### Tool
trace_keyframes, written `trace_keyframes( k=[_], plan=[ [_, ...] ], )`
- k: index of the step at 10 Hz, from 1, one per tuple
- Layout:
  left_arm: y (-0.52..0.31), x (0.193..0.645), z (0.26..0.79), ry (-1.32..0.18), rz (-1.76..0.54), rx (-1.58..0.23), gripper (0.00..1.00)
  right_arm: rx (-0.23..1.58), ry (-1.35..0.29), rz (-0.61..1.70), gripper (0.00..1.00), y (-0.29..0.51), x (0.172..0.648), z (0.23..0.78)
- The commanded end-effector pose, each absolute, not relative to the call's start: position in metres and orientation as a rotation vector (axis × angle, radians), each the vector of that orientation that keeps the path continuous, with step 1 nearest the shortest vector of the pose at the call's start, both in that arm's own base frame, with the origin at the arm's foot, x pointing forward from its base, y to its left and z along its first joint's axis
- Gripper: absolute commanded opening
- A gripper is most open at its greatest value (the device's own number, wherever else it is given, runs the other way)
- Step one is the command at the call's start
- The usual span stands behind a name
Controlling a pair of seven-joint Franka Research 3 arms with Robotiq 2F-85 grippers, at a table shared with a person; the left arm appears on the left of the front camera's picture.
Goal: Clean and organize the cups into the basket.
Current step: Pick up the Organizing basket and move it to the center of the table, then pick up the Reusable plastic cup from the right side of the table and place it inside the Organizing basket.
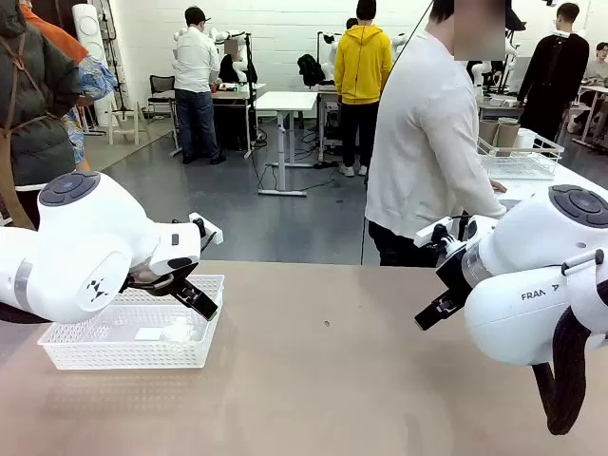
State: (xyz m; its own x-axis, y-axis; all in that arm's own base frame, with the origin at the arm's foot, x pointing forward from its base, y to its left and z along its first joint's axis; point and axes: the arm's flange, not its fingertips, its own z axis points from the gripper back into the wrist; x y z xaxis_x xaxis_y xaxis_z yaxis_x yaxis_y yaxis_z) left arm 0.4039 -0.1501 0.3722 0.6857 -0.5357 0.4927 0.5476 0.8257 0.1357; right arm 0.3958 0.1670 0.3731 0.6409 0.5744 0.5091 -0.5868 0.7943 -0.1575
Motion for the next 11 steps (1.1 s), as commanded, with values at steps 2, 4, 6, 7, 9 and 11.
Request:
trace_keyframes(
  k=[2, 4, 6, 7, 9, 11],
  plan=[
    [-0.1502, 0.4038, 0.3722, -0.544, -0.607, -0.023, 1.00, 0.023, -0.572, 0.662, 1.00, 0.1670, 0.3958, 0.3731],
    [-0.1502, 0.4038, 0.3722, -0.544, -0.607, -0.023, 1.00, 0.023, -0.572, 0.662, 1.00, 0.1670, 0.3958, 0.3731],
    [-0.1502, 0.4038, 0.3722, -0.544, -0.607, -0.023, 1.00, 0.023, -0.572, 0.662, 1.00, 0.1670, 0.3958, 0.3731],
    [-0.1502, 0.4038, 0.3722, -0.544, -0.607, -0.023, 1.00, 0.023, -0.572, 0.662, 1.00, 0.1670, 0.3958, 0.3731],
    [-0.1502, 0.4038, 0.3722, -0.544, -0.607, -0.023, 1.00, 0.023, -0.572, 0.662, 1.00, 0.1670, 0.3958, 0.3731],
    [-0.1502, 0.4038, 0.3722, -0.544, -0.607, -0.023, 1.00, 0.023, -0.572, 0.662, 1.00, 0.1670, 0.3958, 0.3731]
  ],
)
